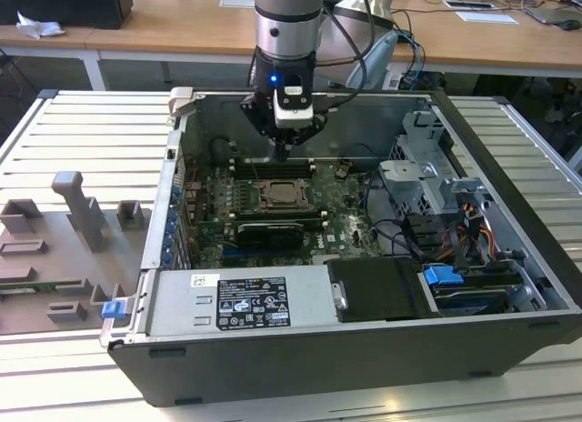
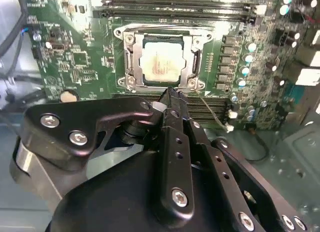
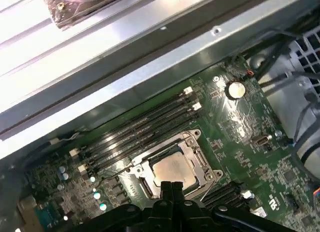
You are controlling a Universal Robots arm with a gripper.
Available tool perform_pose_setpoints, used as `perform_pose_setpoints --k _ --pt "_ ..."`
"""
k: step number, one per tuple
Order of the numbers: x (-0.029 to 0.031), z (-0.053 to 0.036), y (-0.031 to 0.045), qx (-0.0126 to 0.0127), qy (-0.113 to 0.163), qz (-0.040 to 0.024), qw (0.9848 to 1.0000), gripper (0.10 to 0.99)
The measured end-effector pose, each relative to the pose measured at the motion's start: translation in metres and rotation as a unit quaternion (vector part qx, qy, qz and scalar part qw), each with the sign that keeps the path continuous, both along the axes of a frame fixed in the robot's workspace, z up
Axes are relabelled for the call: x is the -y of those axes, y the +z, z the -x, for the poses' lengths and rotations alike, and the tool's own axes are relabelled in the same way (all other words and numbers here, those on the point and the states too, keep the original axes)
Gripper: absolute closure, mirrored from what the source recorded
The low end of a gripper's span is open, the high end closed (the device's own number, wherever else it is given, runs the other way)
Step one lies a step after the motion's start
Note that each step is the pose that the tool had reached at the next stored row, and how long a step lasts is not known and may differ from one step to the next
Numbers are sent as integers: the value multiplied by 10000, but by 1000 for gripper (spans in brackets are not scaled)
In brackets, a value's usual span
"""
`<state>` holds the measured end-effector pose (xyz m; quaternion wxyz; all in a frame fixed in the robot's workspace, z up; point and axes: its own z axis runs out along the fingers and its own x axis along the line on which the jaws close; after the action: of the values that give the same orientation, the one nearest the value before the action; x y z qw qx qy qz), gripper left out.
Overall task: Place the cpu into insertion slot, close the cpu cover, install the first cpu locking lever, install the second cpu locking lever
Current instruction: 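Install the first cpu locking lever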
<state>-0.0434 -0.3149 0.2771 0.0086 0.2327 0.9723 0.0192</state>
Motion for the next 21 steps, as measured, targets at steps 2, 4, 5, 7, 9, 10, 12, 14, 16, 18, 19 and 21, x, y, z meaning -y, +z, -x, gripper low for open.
perform_pose_setpoints --k 2,4,5,7,9,10,12,14,16,18,19,21 --pt "0 0 0 0 215 0 9998 980" --pt "0 0 0 0 386 0 9993 980" --pt "0 0 -1 0 507 0 9987 980" --pt "0 0 -1 0 716 0 9974 980" --pt "0 0 -1 0 879 0 9961 980" --pt "0 1 -1 0 1035 0 9946 980" --pt "0 1 -1 0 1243 0 9922 980" --pt "0 1 -2 0 1481 0 9890 980" --pt "0 1 -4 0 1680 0 9858 980" --pt "0 2 -7 0 1886 0 9821 980" --pt "0 2 -9 0 1975 0 9803 980" --pt "0 2 -11 0 2157 1 9765 980"
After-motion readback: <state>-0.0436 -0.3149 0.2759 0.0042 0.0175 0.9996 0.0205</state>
